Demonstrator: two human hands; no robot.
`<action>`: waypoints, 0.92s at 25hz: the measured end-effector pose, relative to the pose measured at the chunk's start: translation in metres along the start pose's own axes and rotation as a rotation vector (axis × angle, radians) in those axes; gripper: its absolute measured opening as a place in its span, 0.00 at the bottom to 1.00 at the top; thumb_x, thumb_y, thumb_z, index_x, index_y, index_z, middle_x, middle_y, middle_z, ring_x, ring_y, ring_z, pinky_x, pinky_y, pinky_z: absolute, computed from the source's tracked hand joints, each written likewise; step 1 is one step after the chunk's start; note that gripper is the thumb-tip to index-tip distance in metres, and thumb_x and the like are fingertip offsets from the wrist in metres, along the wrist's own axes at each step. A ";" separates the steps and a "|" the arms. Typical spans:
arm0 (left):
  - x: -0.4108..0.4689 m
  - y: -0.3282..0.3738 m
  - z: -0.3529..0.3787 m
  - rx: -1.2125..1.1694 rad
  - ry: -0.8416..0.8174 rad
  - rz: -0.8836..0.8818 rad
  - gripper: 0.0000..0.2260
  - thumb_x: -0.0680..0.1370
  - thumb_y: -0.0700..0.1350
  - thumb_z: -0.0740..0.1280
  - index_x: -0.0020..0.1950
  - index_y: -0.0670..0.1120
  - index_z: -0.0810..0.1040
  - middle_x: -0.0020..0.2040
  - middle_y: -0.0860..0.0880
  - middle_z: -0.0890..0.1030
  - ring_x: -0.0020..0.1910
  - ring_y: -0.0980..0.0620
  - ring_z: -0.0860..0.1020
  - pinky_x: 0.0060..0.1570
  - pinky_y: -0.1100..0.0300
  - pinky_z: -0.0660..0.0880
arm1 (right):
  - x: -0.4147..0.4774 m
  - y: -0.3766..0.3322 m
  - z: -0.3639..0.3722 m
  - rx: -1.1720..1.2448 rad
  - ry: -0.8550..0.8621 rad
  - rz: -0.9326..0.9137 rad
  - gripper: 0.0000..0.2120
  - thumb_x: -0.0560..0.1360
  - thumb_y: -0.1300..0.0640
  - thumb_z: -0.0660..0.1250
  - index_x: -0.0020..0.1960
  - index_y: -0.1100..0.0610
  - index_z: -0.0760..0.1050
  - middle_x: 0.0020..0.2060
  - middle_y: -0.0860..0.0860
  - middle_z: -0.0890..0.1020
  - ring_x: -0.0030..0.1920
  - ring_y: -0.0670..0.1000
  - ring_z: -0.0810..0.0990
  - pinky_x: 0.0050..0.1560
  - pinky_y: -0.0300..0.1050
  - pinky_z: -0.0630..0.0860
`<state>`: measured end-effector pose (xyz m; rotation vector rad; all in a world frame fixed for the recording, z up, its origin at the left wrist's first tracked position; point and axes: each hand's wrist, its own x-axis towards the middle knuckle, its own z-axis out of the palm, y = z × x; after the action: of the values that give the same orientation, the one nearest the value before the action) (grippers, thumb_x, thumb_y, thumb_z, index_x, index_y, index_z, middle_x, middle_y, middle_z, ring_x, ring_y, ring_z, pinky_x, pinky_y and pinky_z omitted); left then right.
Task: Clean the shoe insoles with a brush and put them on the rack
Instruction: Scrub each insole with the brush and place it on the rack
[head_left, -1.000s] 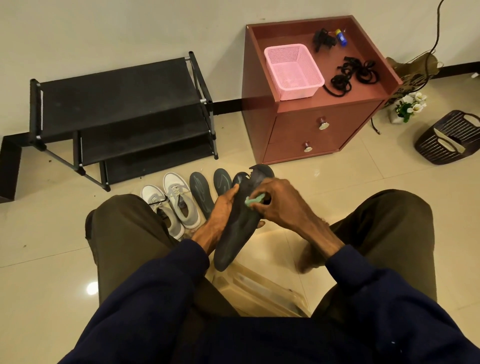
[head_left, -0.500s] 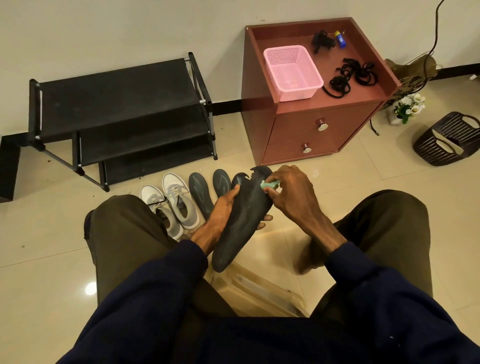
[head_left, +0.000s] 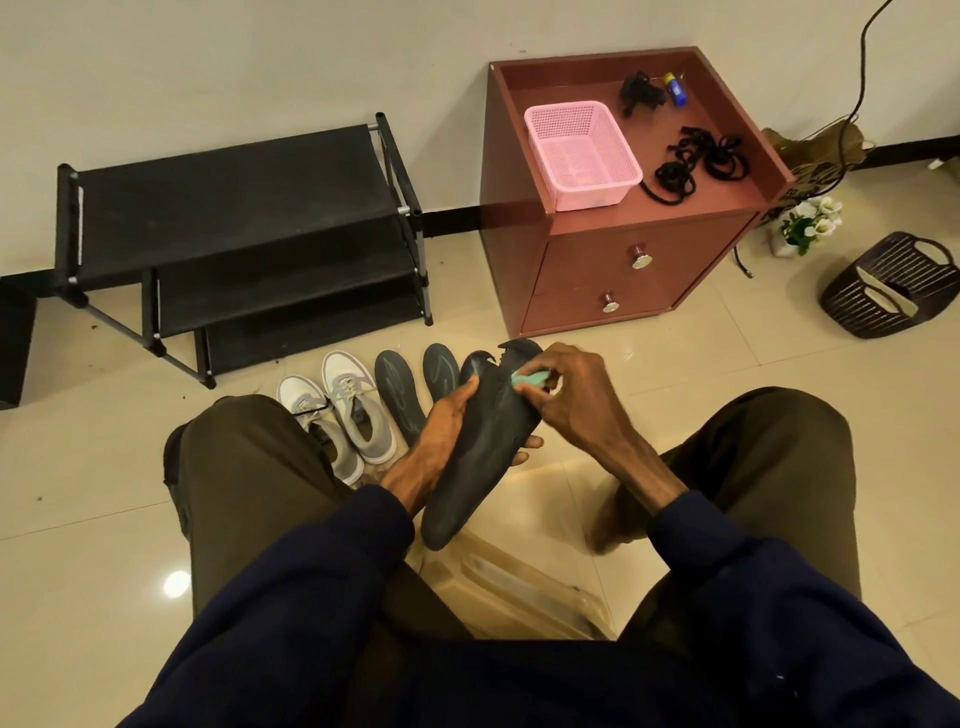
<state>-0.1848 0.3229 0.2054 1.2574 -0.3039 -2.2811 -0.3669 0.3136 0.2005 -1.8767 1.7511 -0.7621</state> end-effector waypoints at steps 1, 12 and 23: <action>0.000 0.000 0.000 0.004 -0.001 0.005 0.26 0.85 0.59 0.54 0.70 0.39 0.72 0.51 0.36 0.85 0.42 0.40 0.86 0.37 0.49 0.84 | -0.003 -0.008 0.002 0.066 -0.101 -0.029 0.10 0.73 0.56 0.78 0.53 0.57 0.86 0.47 0.51 0.85 0.44 0.44 0.79 0.45 0.34 0.78; 0.000 0.002 0.001 0.056 0.054 0.082 0.22 0.86 0.54 0.55 0.65 0.38 0.75 0.44 0.41 0.86 0.37 0.46 0.86 0.32 0.54 0.83 | -0.009 -0.020 0.007 0.038 -0.229 -0.098 0.10 0.73 0.54 0.78 0.52 0.56 0.86 0.47 0.51 0.85 0.44 0.46 0.80 0.45 0.37 0.79; 0.004 0.002 -0.004 0.077 0.095 0.141 0.20 0.86 0.55 0.55 0.63 0.41 0.78 0.46 0.43 0.87 0.46 0.44 0.86 0.39 0.54 0.84 | -0.009 -0.022 0.010 0.046 -0.316 -0.103 0.08 0.73 0.56 0.78 0.51 0.57 0.86 0.45 0.50 0.85 0.41 0.43 0.80 0.42 0.35 0.80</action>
<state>-0.1826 0.3193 0.2008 1.3340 -0.4353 -2.1023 -0.3444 0.3241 0.2068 -1.9458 1.4404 -0.5035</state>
